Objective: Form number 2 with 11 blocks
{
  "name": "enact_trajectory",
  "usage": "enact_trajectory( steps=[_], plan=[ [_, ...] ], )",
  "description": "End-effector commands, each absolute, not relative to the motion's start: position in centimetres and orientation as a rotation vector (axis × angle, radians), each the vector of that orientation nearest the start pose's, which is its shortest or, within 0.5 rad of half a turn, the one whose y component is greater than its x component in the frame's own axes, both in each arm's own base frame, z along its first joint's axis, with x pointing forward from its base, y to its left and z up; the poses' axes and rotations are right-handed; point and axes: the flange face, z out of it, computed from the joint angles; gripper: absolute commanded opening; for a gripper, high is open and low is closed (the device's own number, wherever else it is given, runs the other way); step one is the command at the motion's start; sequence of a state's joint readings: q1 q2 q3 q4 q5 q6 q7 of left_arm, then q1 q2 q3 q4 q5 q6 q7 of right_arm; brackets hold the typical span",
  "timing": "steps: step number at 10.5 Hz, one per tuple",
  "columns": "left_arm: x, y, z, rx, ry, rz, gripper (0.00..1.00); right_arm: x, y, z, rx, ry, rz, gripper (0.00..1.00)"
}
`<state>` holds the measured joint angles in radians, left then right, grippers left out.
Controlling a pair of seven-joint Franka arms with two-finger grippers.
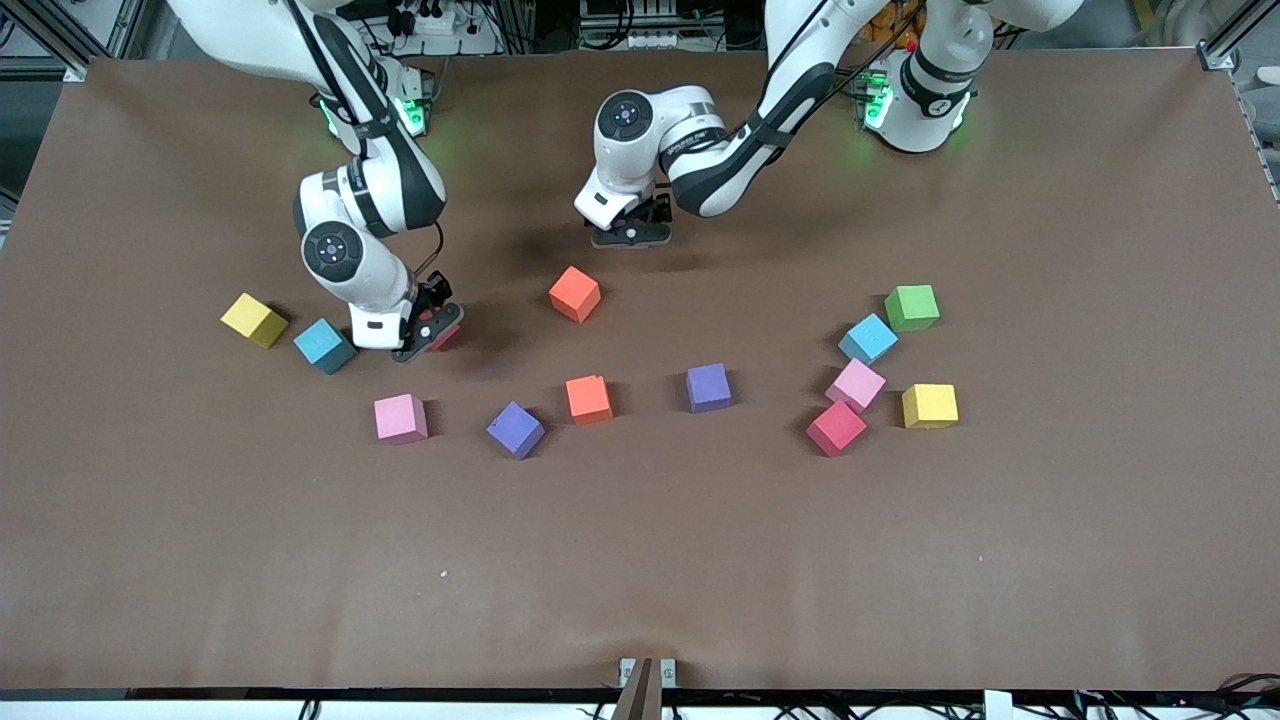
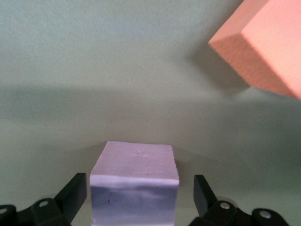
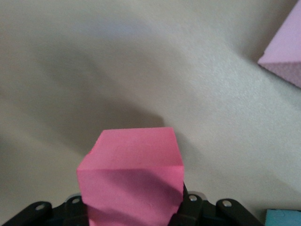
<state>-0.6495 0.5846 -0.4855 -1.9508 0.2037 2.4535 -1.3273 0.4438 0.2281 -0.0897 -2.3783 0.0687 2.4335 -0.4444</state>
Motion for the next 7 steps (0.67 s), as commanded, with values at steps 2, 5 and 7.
enact_trajectory(
  steps=[2,5,7],
  plan=[
    [30.5,-54.4,26.5,-3.172,-0.296,0.088,1.0,44.4,19.2,24.2,-2.836,-1.216,0.247,0.33],
    [38.6,-50.8,28.8,-3.152,-0.566,0.031,1.0,42.9,22.2,27.6,-2.727,-1.415,0.26,0.33],
    [45.2,-45.7,29.5,-3.086,-0.641,0.001,1.0,42.6,24.4,28.7,-2.637,-1.575,0.231,0.33]
  ],
)
